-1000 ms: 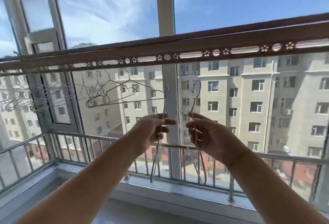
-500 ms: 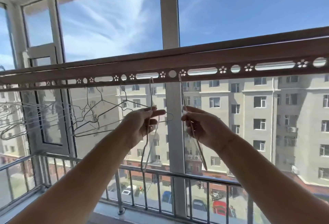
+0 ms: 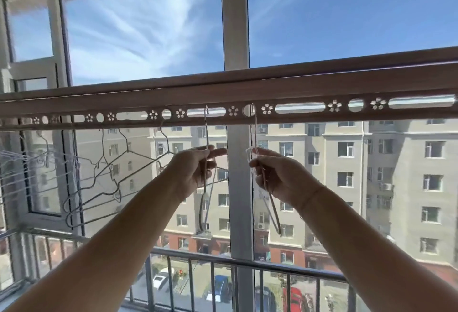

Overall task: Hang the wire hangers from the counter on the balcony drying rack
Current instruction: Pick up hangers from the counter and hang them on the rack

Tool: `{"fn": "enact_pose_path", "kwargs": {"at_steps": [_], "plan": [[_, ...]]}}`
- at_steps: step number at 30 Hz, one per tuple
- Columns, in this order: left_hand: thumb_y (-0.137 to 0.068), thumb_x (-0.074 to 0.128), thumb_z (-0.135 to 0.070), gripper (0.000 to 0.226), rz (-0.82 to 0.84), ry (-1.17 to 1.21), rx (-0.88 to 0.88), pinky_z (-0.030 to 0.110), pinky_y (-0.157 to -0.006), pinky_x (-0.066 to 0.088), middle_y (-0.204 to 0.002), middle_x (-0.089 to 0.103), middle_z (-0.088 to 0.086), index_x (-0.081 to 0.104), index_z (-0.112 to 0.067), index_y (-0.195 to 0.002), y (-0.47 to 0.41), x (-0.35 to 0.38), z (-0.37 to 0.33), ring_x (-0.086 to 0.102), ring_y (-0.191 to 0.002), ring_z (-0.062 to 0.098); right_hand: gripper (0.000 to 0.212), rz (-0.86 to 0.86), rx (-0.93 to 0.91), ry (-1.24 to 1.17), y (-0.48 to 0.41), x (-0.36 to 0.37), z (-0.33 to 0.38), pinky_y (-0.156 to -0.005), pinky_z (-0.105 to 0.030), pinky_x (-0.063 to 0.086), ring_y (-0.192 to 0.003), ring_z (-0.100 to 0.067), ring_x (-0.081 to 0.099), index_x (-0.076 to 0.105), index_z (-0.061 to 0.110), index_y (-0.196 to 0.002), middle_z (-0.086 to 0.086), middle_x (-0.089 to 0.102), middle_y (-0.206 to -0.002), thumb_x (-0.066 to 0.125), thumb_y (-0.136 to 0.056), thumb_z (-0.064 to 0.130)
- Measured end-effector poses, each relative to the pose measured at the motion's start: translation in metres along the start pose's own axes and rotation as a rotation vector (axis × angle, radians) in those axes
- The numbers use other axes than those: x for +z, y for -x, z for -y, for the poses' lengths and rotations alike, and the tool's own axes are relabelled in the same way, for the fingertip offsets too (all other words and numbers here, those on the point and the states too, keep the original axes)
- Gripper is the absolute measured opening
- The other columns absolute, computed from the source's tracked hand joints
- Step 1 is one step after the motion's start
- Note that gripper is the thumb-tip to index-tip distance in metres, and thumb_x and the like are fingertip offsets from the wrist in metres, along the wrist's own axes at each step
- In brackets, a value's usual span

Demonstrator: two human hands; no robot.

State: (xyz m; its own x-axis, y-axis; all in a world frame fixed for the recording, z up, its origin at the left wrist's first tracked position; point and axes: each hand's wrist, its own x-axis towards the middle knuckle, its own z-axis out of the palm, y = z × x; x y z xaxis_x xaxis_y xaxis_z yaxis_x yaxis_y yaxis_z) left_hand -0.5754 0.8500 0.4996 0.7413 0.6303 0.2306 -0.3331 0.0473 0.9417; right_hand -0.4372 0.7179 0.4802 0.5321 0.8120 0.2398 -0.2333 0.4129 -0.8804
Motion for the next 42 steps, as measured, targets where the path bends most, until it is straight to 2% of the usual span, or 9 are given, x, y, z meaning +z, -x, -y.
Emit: {"fn": "enact_pose_path", "kwargs": {"at_steps": [9, 12, 17, 20, 23, 29, 33, 37, 42], "plan": [[-0.096, 0.041, -0.005, 0.026, 0.051, -0.009, -0.084, 0.020, -0.047, 0.039, -0.097, 0.074, 0.007, 0.053, -0.002, -0.119, -0.035, -0.020, 0.016, 0.050, -0.062, 0.012, 0.035, -0.085, 0.027, -0.024, -0.014, -0.003, -0.012, -0.041, -0.019, 0.044, -0.048, -0.007, 0.055, 0.052, 0.006, -0.124, -0.007, 0.062, -0.068, 0.046, -0.090, -0.002], [-0.096, 0.041, -0.006, 0.022, 0.066, -0.013, -0.091, 0.022, -0.052, 0.037, -0.101, 0.073, 0.009, 0.054, -0.005, -0.114, -0.043, -0.027, 0.022, 0.050, -0.063, 0.013, 0.032, -0.109, 0.022, -0.009, -0.017, -0.004, -0.020, -0.040, -0.019, 0.044, -0.048, -0.008, 0.055, 0.052, 0.008, -0.120, -0.006, 0.063, -0.064, 0.046, -0.090, -0.002], [-0.095, 0.046, -0.013, 0.017, 0.098, 0.010, -0.071, 0.024, -0.056, 0.038, -0.096, 0.074, 0.006, 0.053, -0.010, -0.110, -0.052, -0.040, 0.032, 0.054, -0.062, 0.012, 0.036, -0.146, -0.012, -0.027, -0.019, -0.006, -0.028, -0.042, -0.021, 0.045, -0.049, -0.011, 0.056, 0.050, 0.004, -0.127, -0.008, 0.064, -0.068, 0.047, -0.091, 0.001], [-0.096, 0.044, -0.018, 0.012, 0.099, 0.040, -0.076, 0.023, -0.054, 0.039, -0.084, 0.073, 0.001, 0.056, -0.015, -0.099, -0.050, -0.048, 0.040, 0.054, -0.060, 0.010, 0.023, -0.173, -0.015, 0.006, -0.014, -0.007, -0.032, -0.044, -0.018, 0.046, -0.051, -0.009, 0.057, 0.057, 0.008, -0.112, -0.005, 0.066, -0.066, 0.045, -0.093, 0.006], [-0.097, 0.042, -0.019, 0.020, 0.073, 0.082, -0.072, 0.024, -0.056, 0.038, -0.078, 0.073, -0.001, 0.060, -0.015, -0.093, -0.047, -0.064, 0.056, 0.057, -0.060, 0.010, 0.015, -0.259, -0.015, 0.022, -0.005, -0.014, -0.041, -0.045, -0.017, 0.046, -0.054, -0.009, 0.056, 0.061, 0.012, -0.093, -0.003, 0.065, -0.067, 0.047, -0.093, 0.011], [-0.095, 0.047, -0.019, 0.017, 0.028, 0.019, -0.163, 0.025, -0.057, 0.037, -0.069, 0.070, -0.004, 0.063, -0.016, -0.091, -0.026, -0.080, 0.120, 0.055, -0.062, 0.010, 0.016, -0.463, -0.022, 0.146, 0.023, -0.050, -0.081, -0.064, -0.026, 0.044, -0.069, -0.013, 0.056, 0.062, 0.014, -0.100, -0.001, 0.062, -0.074, 0.049, -0.091, 0.013], [-0.096, 0.047, -0.016, 0.014, 0.157, -0.077, -0.295, 0.026, -0.060, 0.039, -0.082, 0.066, 0.002, 0.061, -0.013, -0.098, -0.001, -0.066, 0.179, 0.054, -0.069, 0.014, 0.019, -0.526, -0.019, 0.404, 0.057, -0.081, -0.114, -0.072, -0.028, 0.042, -0.083, -0.014, 0.054, 0.060, 0.017, -0.107, -0.001, 0.059, -0.087, 0.051, -0.091, 0.015], [-0.094, 0.050, -0.015, 0.014, 0.357, -0.162, -0.389, 0.025, -0.063, 0.043, -0.082, 0.070, -0.001, 0.062, -0.013, -0.103, 0.021, -0.033, 0.229, 0.059, -0.072, 0.014, 0.028, -0.646, -0.029, 0.590, 0.098, -0.120, -0.138, -0.068, -0.023, 0.040, -0.082, -0.015, 0.051, 0.058, 0.014, -0.116, -0.003, 0.057, -0.090, 0.059, -0.089, 0.016], [-0.092, 0.057, -0.019, 0.023, 0.658, -0.281, -0.396, 0.030, -0.081, 0.046, -0.106, 0.070, 0.006, 0.062, -0.014, -0.114, 0.054, 0.023, 0.276, 0.063, -0.095, 0.019, 0.040, -0.783, 0.001, 0.763, 0.168, -0.169, -0.142, -0.078, -0.023, 0.045, -0.087, -0.014, 0.053, 0.053, 0.009, -0.125, -0.001, 0.054, -0.094, 0.063, -0.087, 0.016]]}}
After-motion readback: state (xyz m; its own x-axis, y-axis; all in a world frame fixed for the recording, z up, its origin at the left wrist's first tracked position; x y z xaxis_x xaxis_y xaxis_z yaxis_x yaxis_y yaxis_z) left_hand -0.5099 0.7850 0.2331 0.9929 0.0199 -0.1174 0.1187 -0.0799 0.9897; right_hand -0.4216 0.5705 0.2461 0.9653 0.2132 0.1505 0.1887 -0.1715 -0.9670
